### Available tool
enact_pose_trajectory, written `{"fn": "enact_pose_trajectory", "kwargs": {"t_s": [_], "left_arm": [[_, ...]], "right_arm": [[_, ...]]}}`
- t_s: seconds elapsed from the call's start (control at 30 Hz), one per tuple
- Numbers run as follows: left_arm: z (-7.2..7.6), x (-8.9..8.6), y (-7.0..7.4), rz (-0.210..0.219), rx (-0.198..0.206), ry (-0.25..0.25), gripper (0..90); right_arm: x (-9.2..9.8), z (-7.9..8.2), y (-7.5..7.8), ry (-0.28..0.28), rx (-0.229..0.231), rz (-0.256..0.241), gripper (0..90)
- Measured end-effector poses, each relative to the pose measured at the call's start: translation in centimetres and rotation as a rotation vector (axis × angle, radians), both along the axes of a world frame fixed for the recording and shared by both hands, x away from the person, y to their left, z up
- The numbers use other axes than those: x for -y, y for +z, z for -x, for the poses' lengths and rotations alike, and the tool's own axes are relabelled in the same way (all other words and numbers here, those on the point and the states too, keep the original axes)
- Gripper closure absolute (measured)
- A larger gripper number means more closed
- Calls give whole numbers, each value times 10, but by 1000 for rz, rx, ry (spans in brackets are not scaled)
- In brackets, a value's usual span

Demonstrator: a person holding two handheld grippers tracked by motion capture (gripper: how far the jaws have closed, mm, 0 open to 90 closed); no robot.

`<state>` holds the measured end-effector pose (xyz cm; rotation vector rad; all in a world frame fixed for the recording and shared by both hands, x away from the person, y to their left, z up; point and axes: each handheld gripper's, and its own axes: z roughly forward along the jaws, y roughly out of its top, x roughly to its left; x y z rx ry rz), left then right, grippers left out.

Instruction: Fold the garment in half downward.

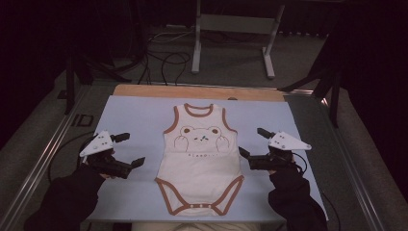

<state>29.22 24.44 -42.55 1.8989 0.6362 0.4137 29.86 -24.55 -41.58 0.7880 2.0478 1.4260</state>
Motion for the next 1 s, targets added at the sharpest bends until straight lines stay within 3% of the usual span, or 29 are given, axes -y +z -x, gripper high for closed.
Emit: {"fn": "enact_pose_trajectory", "kwargs": {"t_s": [0.53, 0.83, 1.0], "left_arm": [[-33, 15, 10, -19, -27, -16, 1], [-46, 25, 9, -27, -43, -9, 1], [-54, 29, 9, -33, -42, 13, 1]], "right_arm": [[-12, -35, 9, 17, -14, -1, 75], [-23, -54, 3, 25, -42, 1, 75], [-28, -65, -1, 23, -36, 0, 75]]}}
